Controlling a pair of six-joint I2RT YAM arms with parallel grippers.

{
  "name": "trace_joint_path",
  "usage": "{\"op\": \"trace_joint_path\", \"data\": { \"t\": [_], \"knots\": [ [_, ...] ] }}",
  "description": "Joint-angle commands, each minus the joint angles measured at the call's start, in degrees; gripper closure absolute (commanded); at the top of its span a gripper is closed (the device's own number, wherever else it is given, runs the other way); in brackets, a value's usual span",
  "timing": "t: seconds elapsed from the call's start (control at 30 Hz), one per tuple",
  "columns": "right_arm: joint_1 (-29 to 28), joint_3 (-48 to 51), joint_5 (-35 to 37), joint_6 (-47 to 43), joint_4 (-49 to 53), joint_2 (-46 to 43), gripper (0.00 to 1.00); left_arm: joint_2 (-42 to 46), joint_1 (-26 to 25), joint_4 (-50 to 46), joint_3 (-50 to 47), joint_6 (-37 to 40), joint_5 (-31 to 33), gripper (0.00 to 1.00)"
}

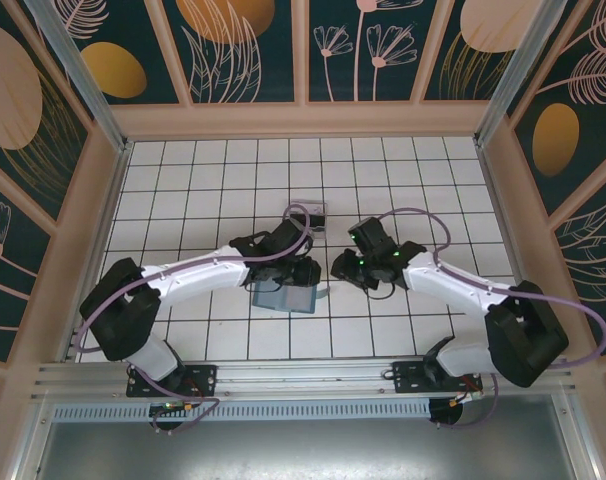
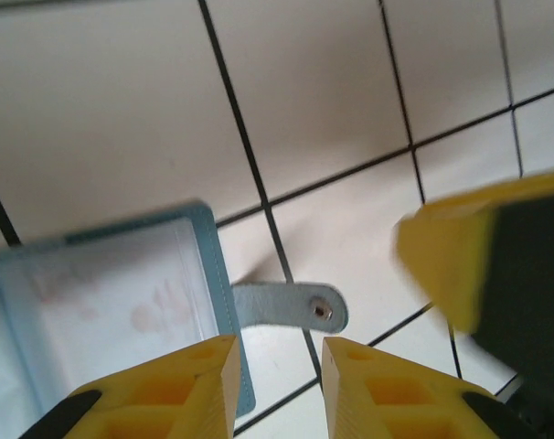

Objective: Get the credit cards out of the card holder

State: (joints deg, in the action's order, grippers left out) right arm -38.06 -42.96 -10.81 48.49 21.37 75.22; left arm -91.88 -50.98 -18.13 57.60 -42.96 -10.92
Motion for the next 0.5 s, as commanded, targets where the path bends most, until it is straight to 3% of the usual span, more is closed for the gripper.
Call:
{"op": "trace_joint_path", "data": {
  "t": [0.0,0.17,0.47],
  "knots": [
    [2.1,1.3,1.8,-0.6,2.6,-2.5,0.63,-1.3,-0.4,3.5,-2.2,-4.3,-3.9,0.69],
    [3.6,1.2,1.3,-2.0,3.3,-3.2,0.61,-4.2,-0.5,5.5,-3.5,-5.0,-7.2,0.67],
    [3.8,2.1,0.6,-1.8,2.5,-3.2,0.60,-7.3,-0.5,5.7,-3.8,-6.2,-7.6,0.65]
  ]
}}
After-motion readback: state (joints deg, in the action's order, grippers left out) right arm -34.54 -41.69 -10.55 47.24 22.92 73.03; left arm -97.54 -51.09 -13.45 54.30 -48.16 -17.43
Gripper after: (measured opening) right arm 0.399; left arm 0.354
